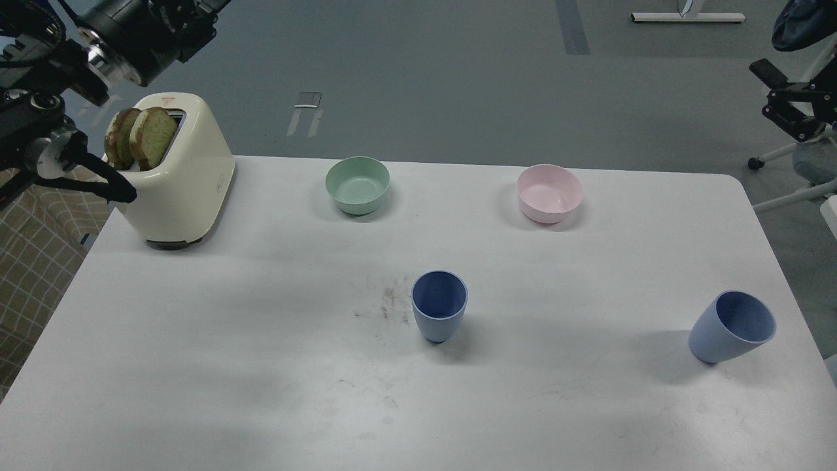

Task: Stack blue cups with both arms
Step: 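Raise the left gripper away from the cup toward the toaster, then reach the right gripper to the other blue cup and grasp it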

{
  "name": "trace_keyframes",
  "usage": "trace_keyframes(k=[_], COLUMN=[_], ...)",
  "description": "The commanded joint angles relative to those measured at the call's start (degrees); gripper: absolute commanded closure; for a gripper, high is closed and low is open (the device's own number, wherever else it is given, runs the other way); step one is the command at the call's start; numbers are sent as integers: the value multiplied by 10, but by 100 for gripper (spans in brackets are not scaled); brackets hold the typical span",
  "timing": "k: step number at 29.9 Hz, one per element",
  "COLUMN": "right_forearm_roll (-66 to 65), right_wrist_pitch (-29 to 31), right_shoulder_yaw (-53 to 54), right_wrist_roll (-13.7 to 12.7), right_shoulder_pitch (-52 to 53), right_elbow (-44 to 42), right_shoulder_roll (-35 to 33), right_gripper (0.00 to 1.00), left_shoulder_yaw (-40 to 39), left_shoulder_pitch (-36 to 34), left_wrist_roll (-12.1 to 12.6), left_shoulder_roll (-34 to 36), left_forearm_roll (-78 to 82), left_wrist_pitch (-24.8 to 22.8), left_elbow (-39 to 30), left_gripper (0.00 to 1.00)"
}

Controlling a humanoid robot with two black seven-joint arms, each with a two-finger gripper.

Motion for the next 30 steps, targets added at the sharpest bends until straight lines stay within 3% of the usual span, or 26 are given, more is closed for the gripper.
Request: trace_keyframes(k=[1,6,10,16,23,30], right_forearm_roll=[0,-3,-29,-150,-277,-435], right_wrist_pitch=[0,0,0,0,0,-39], right_shoulder_yaw=[-1,-4,-4,-8,-13,-37], right_wrist_roll=[0,0,0,0,0,0], right_shoulder_pitch=[-13,-45,-68,-86,-86,-87], right_elbow=[5,25,43,65,108,144], right_shoulder_roll=[-22,-71,-115,-182,-262,-279], right_gripper=[0,0,0,0,0,0], left_shoulder_yaw=[-1,-1,-1,-5,-49,-72], left_shoulder_pitch=[19,38,38,51,86,115], left_wrist_roll=[0,1,22,22,23,23], left_shoulder_roll=[0,-11,-22,-39,-61,-74], left_forearm_roll=[-16,-120,-153,-155,-153,-151], left_wrist_pitch=[-27,-57,-62,-107,-108,-110], left_elbow=[0,8,12,16,17,16], left_gripper=[2,2,2,2,2,2])
